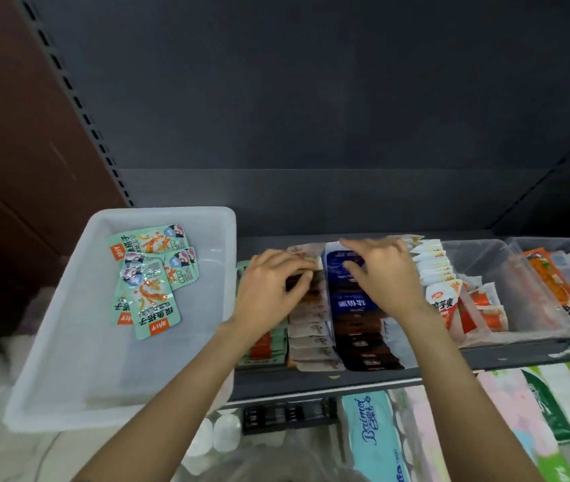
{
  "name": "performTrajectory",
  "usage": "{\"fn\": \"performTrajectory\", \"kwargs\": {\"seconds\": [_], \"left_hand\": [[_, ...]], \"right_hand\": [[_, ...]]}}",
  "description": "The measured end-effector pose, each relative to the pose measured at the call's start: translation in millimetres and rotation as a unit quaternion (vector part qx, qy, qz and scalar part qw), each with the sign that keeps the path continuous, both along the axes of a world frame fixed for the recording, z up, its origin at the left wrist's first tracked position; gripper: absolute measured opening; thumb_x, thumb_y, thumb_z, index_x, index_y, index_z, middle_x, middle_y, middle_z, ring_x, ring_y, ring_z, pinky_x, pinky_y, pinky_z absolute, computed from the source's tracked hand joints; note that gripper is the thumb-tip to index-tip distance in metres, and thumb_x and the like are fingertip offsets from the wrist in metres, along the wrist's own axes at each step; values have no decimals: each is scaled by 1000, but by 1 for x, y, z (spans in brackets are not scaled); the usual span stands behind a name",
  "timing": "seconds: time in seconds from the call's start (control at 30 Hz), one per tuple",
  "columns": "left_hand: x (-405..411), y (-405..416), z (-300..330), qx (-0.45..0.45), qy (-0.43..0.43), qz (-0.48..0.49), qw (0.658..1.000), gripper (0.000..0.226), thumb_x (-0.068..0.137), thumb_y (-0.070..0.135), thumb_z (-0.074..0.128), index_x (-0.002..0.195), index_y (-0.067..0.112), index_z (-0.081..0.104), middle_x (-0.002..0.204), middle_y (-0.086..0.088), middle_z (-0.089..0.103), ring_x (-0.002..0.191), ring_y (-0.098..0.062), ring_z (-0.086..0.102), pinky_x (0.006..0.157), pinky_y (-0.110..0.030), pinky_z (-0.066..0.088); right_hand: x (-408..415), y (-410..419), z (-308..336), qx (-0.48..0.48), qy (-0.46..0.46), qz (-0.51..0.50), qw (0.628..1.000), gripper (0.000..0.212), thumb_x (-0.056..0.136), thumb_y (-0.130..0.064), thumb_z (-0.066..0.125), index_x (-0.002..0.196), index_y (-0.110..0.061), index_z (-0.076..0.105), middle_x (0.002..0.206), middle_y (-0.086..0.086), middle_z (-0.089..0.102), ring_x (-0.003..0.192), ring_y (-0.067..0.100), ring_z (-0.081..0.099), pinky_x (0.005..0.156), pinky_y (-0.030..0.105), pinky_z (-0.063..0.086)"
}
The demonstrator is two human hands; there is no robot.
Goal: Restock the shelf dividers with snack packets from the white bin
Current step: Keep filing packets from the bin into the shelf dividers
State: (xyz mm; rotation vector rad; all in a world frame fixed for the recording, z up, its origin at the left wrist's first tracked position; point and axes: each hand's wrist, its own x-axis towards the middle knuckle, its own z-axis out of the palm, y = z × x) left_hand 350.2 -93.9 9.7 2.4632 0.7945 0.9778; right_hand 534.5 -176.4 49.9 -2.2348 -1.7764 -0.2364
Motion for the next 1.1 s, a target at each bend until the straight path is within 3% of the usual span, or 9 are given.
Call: {"fn": "performTrajectory", "kwargs": {"seconds": [0.07, 0.17, 0.4, 0.5, 0.63, 0.73, 0.9, 1.0, 1.1], "left_hand": [[-36, 12, 1, -51, -40, 58, 996, 26, 89, 36, 48, 100, 23, 68, 97, 9, 67, 92, -5, 54, 81, -25, 41], [-94, 40, -12, -117, -49, 165, 978, 19, 87, 27, 57, 102, 16, 64, 98, 5, 66, 91, -11, 59, 78, -26, 44], [-193, 100, -58, -313, 103, 325, 886, 50, 84, 20, 65, 129, 10, 45, 120, -17, 53, 106, -35, 55, 88, -39, 42], [-206, 108, -70, -376, 171, 313, 855, 61, 86, 23, 61, 139, 10, 34, 126, -21, 46, 115, -38, 48, 96, -40, 38], [-206, 105, -81, -407, 177, 276, 853, 59, 87, 20, 57, 139, 10, 32, 126, -22, 43, 117, -40, 44, 99, -39, 36], [-207, 101, -86, -399, 158, 255, 866, 52, 87, 14, 56, 136, 9, 37, 128, -21, 39, 117, -40, 45, 97, -37, 37], [-214, 105, -77, -365, 159, 255, 881, 62, 84, 11, 61, 139, 11, 32, 135, -18, 34, 119, -37, 45, 94, -39, 40], [-217, 106, -64, -206, 143, 261, 932, 68, 75, 10, 68, 137, 14, 40, 135, -19, 37, 117, -38, 42, 90, -50, 46], [-217, 110, -48, -33, 122, 179, 976, 62, 72, 15, 66, 132, 22, 50, 139, -14, 40, 124, -37, 37, 100, -46, 38]], "right_hand": [[-23, -2, 16, 92, 97, 31, 990, 31, 86, -14, 67, 116, -17, 66, 106, 3, 71, 85, 20, 68, 89, 36, 48], [-76, 15, 30, 115, 200, 104, 968, 25, 90, -12, 61, 114, -16, 67, 110, -2, 69, 97, 11, 65, 87, 28, 51], [-197, 109, -25, -124, 342, 168, 916, 30, 91, -14, 56, 120, -15, 63, 112, 2, 69, 102, 15, 64, 90, 31, 49], [-235, 147, -71, -280, 291, 115, 907, 36, 92, -25, 57, 124, -9, 54, 114, 10, 66, 107, 28, 60, 87, 32, 47], [-271, 164, -119, -315, 131, 50, 939, 53, 85, -44, 63, 118, -4, 52, 116, 13, 59, 107, 30, 56, 87, 36, 45], [-287, 167, -135, -292, 72, -2, 954, 54, 82, -32, 69, 121, -4, 46, 123, 14, 52, 114, 29, 50, 93, 35, 41], [-281, 169, -134, -246, 229, -58, 940, 45, 81, -16, 69, 119, -5, 46, 119, 15, 57, 110, 31, 55, 85, 36, 46], [-272, 160, -111, -182, 301, -42, 935, 32, 84, -18, 66, 112, -10, 56, 112, 9, 65, 103, 28, 61, 81, 35, 49], [-257, 140, -74, -77, 395, -22, 915, 22, 81, -14, 68, 103, -13, 64, 100, 1, 71, 89, 18, 66, 73, 29, 51]]}}
